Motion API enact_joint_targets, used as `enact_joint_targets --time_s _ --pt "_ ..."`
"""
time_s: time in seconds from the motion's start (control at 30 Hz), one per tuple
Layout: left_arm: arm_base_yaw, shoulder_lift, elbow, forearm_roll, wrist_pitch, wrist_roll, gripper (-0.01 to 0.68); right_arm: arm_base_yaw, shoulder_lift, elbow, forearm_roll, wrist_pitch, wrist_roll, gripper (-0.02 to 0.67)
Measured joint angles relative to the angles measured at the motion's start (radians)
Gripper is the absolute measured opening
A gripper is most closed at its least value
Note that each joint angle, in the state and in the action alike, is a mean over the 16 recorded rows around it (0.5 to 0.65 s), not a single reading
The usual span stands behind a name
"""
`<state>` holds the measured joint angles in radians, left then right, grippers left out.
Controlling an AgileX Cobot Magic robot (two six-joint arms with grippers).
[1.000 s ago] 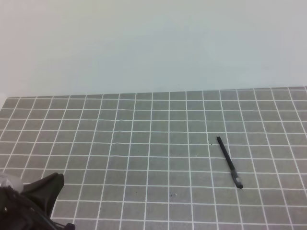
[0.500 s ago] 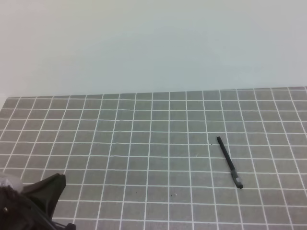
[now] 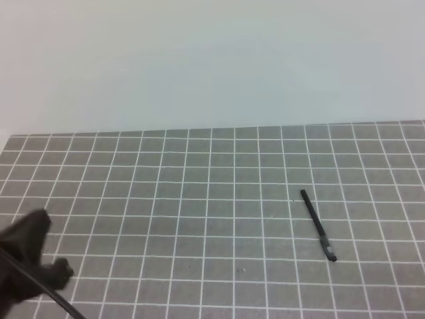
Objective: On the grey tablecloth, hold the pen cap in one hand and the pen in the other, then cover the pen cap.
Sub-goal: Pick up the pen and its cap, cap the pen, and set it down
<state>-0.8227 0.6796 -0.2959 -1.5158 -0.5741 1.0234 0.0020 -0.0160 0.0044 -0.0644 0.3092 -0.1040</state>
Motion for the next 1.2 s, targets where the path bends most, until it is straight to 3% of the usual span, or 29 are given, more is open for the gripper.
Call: enact_joint_targets --time_s 0.4,0.6,0.8,1.2 --pt "0.300 -0.002 -0.001 0.561 0.063 -0.415 -0.002 0.000 0.000 0.000 0.000 0.000 0.000 -0.001" --pt "0.386 -0.026 -0.001 0.855 0.068 -0.572 -0.002 0.000 0.000 0.000 0.000 0.000 0.000 -0.001" --pt "0.454 -0.088 -0.001 1.050 0.103 -0.644 -0.002 0.000 0.000 0.000 0.000 0.000 0.000 -0.001" --pt "0.644 -0.329 0.047 1.241 0.489 -0.824 -0.002 0.000 0.001 0.000 0.000 0.000 0.000 -0.001"
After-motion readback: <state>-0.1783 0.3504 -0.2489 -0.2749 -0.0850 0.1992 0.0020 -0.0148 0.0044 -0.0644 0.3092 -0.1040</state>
